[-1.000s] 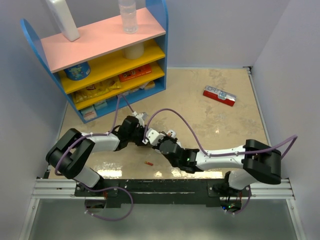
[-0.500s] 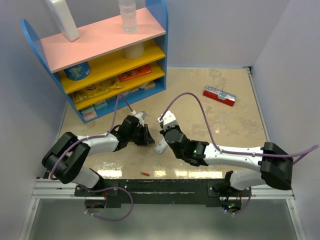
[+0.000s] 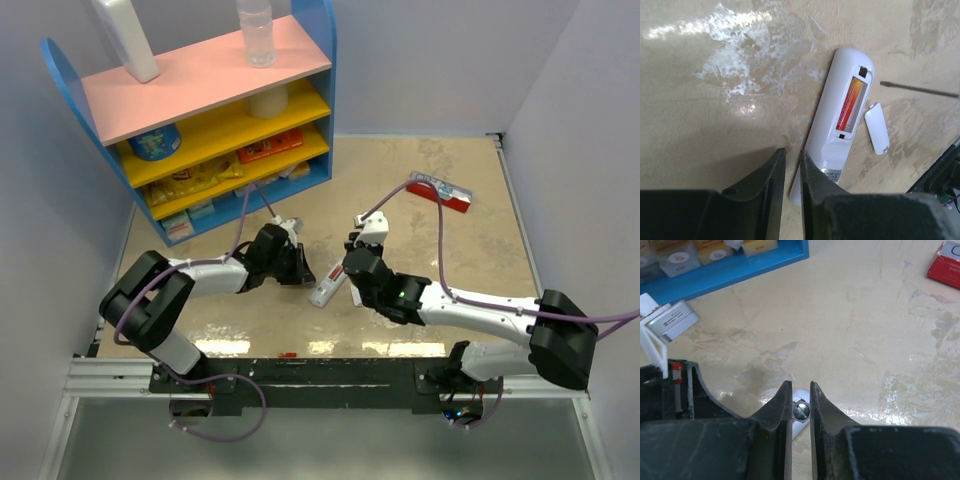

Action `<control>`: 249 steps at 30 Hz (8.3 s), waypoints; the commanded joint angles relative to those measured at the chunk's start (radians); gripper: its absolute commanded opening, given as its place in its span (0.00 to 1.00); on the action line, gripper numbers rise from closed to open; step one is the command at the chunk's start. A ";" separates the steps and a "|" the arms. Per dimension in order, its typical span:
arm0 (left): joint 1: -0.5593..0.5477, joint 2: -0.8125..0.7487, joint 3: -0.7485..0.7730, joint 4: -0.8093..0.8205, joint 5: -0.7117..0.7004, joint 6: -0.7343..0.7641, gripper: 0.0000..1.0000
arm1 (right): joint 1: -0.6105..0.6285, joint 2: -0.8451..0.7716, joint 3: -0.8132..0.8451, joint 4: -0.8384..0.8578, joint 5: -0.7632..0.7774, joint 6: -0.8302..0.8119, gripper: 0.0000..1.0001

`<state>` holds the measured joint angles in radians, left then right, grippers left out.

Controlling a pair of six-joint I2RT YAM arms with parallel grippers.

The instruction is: Unload the batteries from the remote control

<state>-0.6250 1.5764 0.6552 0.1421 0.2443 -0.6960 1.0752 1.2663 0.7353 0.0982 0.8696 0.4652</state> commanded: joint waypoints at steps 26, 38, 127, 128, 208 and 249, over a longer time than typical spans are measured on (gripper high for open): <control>-0.018 0.079 0.112 -0.013 -0.025 -0.020 0.21 | -0.169 -0.156 -0.266 0.362 -0.284 0.056 0.00; -0.018 0.142 0.121 0.031 0.007 -0.019 0.21 | -0.198 -0.146 -0.333 0.449 -0.353 0.072 0.00; 0.307 -0.296 0.017 -0.334 0.003 0.133 0.23 | 0.126 -0.068 -0.261 0.439 -1.069 0.009 0.00; 0.308 -0.299 0.011 -0.331 0.004 0.133 0.23 | 0.129 -0.059 -0.263 0.451 -1.060 0.012 0.00; 0.312 -0.331 0.031 -0.403 -0.088 0.171 0.25 | -0.110 -0.226 -0.016 -0.306 -0.688 0.274 0.00; 0.309 -0.408 -0.016 -0.397 -0.023 0.194 0.27 | -0.594 -0.065 -0.140 -0.333 -0.750 0.314 0.40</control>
<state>-0.3210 1.1908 0.6434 -0.2649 0.2134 -0.5117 0.4889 1.2053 0.5201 -0.2398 0.0628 0.8204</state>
